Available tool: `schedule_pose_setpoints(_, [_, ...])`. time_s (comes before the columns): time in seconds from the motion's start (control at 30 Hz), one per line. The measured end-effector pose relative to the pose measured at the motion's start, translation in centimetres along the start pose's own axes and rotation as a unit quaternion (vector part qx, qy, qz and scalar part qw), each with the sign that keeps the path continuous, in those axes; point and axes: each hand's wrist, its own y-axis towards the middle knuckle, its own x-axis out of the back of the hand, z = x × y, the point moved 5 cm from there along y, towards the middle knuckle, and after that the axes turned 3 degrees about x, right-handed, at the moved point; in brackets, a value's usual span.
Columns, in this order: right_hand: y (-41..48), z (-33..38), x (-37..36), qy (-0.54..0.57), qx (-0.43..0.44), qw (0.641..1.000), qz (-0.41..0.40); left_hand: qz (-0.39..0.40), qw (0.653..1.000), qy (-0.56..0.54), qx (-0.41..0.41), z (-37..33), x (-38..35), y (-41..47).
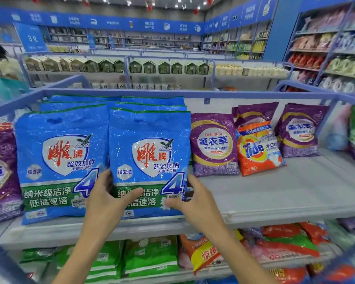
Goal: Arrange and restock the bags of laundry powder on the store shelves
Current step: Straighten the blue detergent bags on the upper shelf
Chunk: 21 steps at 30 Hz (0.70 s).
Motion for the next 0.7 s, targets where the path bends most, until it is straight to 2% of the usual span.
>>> schedule_pose_setpoints(0.2, [-0.9, 0.6, 0.0, -0.121, 0.020, 0.991, -0.048, 0.017, 0.996, 0.084, 0.003, 0.1, -0.2, -1.1])
schedule_pose_setpoints(0.4, [-2.6, 0.1, 0.1, -0.167, 0.044, 0.983, -0.055, -0.068, 0.983, 0.158, -0.069, -0.1, -0.9, -2.9])
schedule_pose_setpoints(0.7, [-3.1, -1.0, 1.8, -0.240, 0.066, 0.967, -0.045, -0.095, 0.965, 0.221, -0.104, 0.4, -3.2, -4.3])
